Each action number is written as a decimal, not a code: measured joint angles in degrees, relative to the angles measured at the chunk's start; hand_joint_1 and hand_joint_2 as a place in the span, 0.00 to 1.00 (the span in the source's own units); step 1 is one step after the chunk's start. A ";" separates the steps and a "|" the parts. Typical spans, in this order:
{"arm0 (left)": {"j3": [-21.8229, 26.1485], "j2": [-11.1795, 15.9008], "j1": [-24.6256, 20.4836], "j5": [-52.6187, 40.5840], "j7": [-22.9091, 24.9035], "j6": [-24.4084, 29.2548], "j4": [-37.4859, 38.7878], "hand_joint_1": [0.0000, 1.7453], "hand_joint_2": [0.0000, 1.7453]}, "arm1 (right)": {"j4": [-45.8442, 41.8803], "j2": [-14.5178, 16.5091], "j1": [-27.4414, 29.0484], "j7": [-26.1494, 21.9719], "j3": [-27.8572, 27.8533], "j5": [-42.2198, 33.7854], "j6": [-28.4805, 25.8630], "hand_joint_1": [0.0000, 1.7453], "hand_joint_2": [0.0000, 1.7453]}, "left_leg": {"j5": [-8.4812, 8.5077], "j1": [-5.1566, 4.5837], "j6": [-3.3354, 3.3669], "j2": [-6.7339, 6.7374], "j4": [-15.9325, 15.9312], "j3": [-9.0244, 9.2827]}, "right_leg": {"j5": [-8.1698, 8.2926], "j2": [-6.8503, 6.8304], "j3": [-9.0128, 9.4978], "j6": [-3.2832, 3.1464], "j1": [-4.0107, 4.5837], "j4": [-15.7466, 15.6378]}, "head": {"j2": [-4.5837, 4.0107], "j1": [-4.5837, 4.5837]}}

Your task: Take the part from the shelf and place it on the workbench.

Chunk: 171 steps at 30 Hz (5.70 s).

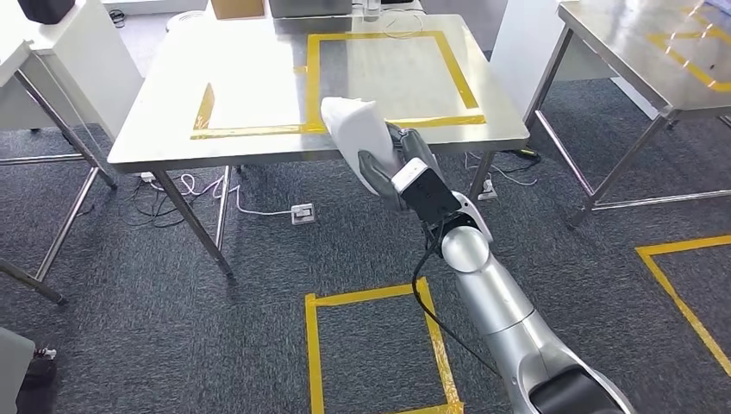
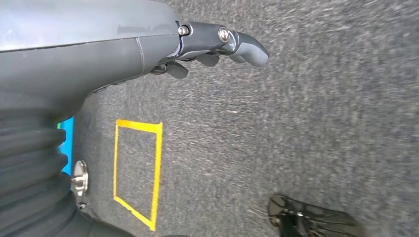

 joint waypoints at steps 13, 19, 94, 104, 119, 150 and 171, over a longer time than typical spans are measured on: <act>0.00 0.05 0.26 0.34 -0.54 0.05 0.04 0.00 1.00 | 2.05 -0.04 -2.37 -0.01 0.57 0.43 0.25 1.00 1.00 | -2.48 -0.01 -1.94 0.13 11.29 -11.84 | -5.63 0.66 9.53 -3.04 0.19 -2.50 | 0.00 -0.43; -0.02 0.14 0.54 0.57 -0.63 0.05 0.10 0.00 1.00 | 3.16 0.19 -3.53 0.33 1.07 0.86 0.28 1.00 1.00 | 8.67 -0.48 0.00 -0.03 0.34 -9.72 | -7.82 0.94 12.09 -1.26 0.44 -1.65 | 0.00 -0.60; 0.99 0.24 -0.43 3.07 0.49 -0.44 0.55 0.00 0.00 | 30.77 3.32 -25.68 -7.65 0.44 -8.19 9.82 0.00 0.00 | 7.91 -0.05 -0.08 -0.03 0.68 -8.23 | -4.12 0.40 7.02 -1.60 1.11 -1.85 | 0.00 -0.10; 1.74 -0.35 1.03 2.95 -0.09 -0.14 0.67 0.00 0.00 | -7.02 -1.76 5.90 -11.45 -4.14 -14.78 5.72 0.00 0.00 | -1.43 0.49 -2.46 0.03 14.42 -8.88 | 0.18 -0.60 3.05 -2.60 0.39 -2.98 | 0.00 -0.24; 2.76 -0.32 0.93 3.50 -0.60 -0.19 0.54 0.00 0.00 | -19.63 -3.59 33.38 -10.38 -11.30 -15.73 3.54 0.00 0.00 | 3.94 -0.11 1.27 0.19 0.85 -5.23 | -8.90 0.13 -0.19 0.69 -0.05 13.40 | 0.00 0.13; 4.13 -0.71 0.72 1.82 -1.09 -1.19 0.57 0.00 0.00 | 50.91 1.73 26.12 22.14 -22.75 -9.66 -2.19 0.00 0.00 | 5.05 -0.24 1.15 0.23 0.08 -5.73 | -7.97 0.02 1.06 0.61 -0.17 13.11 | 0.00 -0.03; 2.50 -0.25 -0.93 -1.62 -0.55 -1.46 0.79 0.00 0.00 | 57.28 7.29 24.44 31.65 -23.73 -9.76 -3.98 0.00 1.00 | -2.10 -0.68 -0.72 0.10 -1.25 3.55 | 1.80 -0.68 2.15 -1.62 0.70 -2.44 | 0.00 -0.14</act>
